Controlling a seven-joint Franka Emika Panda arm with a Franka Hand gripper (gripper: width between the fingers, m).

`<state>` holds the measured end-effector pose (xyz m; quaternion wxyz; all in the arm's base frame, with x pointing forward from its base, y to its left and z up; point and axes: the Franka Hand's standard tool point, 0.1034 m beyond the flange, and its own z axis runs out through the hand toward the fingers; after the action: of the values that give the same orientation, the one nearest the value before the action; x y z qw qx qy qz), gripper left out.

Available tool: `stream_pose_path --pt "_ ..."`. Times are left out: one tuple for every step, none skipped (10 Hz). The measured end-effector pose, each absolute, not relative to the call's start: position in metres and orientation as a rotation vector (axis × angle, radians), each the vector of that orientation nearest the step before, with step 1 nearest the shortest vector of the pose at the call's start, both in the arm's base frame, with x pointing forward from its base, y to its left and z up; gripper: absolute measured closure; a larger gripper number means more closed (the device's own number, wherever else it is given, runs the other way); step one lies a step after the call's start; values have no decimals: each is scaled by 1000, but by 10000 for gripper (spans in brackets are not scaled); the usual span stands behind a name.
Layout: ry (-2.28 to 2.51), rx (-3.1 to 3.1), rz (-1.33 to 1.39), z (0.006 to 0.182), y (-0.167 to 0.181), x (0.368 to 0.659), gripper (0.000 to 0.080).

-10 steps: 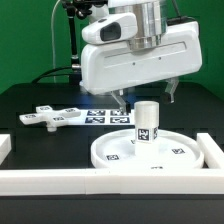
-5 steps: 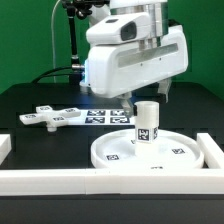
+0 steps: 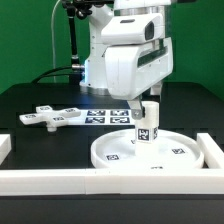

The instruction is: Assemble round table

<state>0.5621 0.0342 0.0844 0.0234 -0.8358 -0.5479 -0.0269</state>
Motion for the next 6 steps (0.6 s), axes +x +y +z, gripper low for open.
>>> stream_pose_path --pt "-1824 -2508 -90 82 35 563 151" --pt "-1937 -2433 -87 81 37 563 151" --pt "-2022 -2374 -79 81 37 563 151" --pt "-2147 -2277 -62 79 36 562 151" --pt "-2189 -2243 -55 78 35 562 151" --pt "-2286 -2157 -45 78 34 562 151"
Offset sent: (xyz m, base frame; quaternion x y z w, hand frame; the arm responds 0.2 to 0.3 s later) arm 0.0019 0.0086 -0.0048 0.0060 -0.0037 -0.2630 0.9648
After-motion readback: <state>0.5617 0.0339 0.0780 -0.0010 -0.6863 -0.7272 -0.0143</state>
